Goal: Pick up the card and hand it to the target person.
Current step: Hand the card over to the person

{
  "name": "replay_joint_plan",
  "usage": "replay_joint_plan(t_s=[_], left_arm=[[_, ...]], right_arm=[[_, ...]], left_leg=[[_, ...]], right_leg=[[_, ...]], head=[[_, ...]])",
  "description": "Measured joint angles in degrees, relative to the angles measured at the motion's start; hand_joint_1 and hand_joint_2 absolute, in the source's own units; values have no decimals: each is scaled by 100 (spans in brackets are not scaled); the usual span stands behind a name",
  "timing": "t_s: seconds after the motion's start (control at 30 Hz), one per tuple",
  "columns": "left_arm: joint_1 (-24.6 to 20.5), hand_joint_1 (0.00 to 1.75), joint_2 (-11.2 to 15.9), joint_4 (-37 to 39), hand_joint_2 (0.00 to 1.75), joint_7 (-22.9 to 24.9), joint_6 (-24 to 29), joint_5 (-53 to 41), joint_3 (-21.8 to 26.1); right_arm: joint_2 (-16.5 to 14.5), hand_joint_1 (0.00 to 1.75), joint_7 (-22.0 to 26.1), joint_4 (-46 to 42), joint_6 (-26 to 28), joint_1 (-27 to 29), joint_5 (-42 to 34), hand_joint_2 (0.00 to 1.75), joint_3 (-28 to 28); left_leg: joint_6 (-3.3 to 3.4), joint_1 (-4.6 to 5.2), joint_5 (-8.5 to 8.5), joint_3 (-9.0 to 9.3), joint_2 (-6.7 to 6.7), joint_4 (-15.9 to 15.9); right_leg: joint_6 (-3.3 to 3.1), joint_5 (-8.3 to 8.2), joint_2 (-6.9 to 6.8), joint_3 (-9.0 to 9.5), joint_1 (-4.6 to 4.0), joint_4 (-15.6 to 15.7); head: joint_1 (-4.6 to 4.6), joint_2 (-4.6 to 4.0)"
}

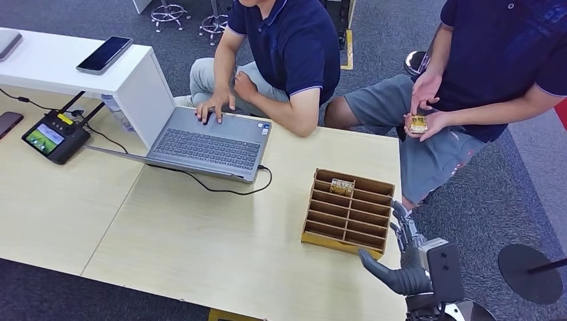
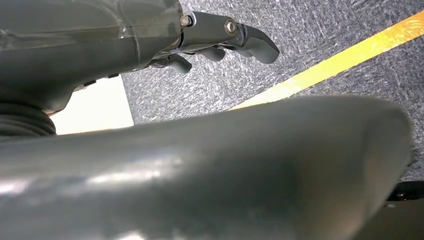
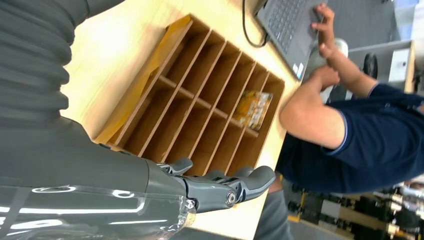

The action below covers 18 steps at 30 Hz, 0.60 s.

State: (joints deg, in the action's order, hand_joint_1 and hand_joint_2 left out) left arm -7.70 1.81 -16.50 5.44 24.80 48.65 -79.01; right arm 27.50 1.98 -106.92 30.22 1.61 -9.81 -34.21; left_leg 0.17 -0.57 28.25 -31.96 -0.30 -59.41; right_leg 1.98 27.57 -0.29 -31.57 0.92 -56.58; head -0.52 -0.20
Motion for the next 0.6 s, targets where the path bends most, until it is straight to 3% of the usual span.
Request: replay_joint_plan(t_s=[0.27,0.6], left_arm=[[1,0,11,1,0,-39,29,2,76],[0,0,27,2,0,-29,21,-7,81]], right_arm=[[153,0,-69,-97,254,234,2,175,183],[155,0,231,-106,-310,181,-526,175,156]], left_leg=[[0,0,0,0,0,0],[0,0,0,-1,1,1]], right_leg=[[0,0,1,0,0,0],[0,0,0,1,0,-1]], head=[[-1,0],[-1,0]])
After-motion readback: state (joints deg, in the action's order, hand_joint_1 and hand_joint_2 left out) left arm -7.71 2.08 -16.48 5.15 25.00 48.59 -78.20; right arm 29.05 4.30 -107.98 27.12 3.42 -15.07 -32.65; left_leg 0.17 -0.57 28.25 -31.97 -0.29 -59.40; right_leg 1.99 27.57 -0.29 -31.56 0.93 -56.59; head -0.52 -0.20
